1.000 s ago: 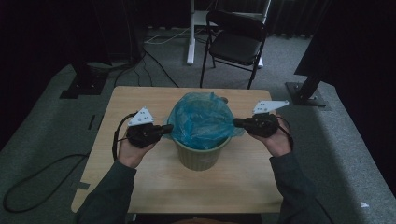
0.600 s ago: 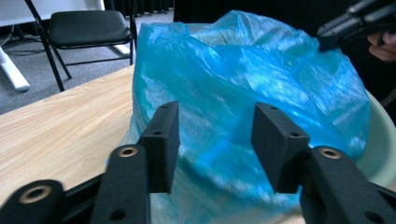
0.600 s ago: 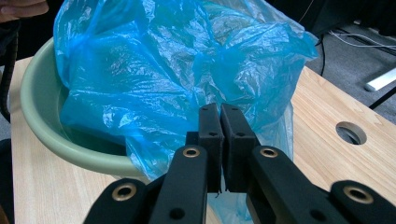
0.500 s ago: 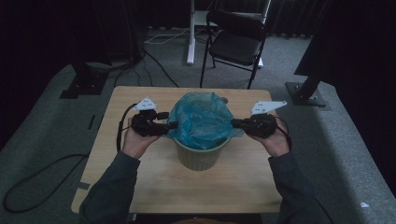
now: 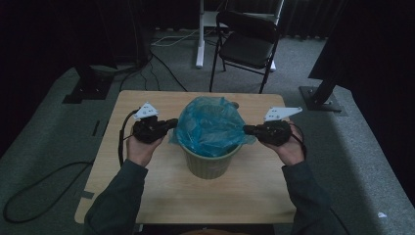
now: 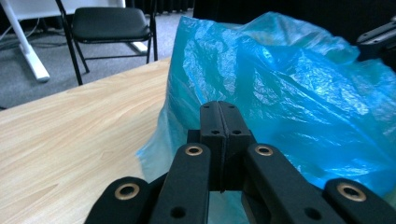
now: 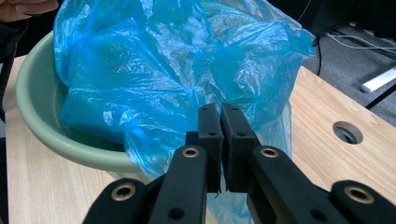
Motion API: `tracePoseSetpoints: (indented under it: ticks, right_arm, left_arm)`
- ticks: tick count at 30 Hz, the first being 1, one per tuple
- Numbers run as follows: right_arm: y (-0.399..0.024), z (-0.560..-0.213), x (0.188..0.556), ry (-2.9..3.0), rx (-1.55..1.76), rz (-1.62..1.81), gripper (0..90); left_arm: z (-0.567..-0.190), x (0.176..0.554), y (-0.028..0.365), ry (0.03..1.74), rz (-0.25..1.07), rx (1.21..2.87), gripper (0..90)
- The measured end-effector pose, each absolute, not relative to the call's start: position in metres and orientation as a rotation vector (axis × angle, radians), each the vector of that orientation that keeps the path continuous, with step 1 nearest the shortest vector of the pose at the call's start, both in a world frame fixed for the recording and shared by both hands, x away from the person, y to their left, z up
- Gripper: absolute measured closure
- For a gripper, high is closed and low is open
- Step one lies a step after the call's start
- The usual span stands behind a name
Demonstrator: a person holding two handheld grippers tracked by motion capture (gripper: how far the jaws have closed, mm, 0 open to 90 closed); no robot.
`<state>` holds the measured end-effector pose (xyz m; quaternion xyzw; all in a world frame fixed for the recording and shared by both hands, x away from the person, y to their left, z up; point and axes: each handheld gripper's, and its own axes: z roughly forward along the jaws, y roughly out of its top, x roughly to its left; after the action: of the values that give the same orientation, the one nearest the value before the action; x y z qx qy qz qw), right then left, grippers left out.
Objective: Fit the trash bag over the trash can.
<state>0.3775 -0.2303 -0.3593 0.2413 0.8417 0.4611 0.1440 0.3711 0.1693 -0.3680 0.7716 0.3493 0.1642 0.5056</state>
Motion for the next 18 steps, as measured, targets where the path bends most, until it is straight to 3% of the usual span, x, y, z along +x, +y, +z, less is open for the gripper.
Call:
tracePoseSetpoints:
  ticks: [18]
  right_arm:
    - [-0.239,-0.373,0.357,2.543,0.646,1.308,87.8]
  left_arm:
    - [-0.387,0.333,0.174,0.792,0.296,1.931,89.9]
